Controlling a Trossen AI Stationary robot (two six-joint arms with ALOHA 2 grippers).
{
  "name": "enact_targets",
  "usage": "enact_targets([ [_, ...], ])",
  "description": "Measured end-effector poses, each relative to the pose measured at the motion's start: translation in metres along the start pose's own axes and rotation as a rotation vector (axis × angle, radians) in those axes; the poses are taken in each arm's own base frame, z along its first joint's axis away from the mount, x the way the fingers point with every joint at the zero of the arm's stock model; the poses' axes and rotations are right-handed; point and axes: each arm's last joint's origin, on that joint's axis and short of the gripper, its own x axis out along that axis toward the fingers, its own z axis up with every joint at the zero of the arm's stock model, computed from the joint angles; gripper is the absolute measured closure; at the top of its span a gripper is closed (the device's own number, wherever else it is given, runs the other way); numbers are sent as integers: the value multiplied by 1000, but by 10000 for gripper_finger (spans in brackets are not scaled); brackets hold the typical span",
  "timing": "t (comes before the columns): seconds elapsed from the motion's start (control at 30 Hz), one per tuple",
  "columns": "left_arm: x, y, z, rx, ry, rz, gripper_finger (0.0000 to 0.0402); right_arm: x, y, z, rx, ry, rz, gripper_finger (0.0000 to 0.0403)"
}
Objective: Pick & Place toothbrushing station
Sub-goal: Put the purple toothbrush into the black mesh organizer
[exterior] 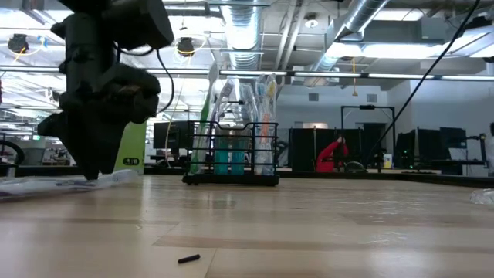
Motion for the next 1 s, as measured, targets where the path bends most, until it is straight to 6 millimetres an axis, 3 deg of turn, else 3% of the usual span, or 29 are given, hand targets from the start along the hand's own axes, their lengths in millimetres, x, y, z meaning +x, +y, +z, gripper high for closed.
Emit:
enact_targets([
  [0.4,9,3,5,8,24,32,258,0,0,0,-1,-3,2,117],
  [0.53,14,5,8,28,53,47,287,0,0,0,-1,-4,3,117],
  [0.8,22,6,8,72,89,56,388,0,0,1,-1,-5,4,117],
  [1.0,10,6,8,89,15,41,398,0,0,1,-1,-5,4,117],
])
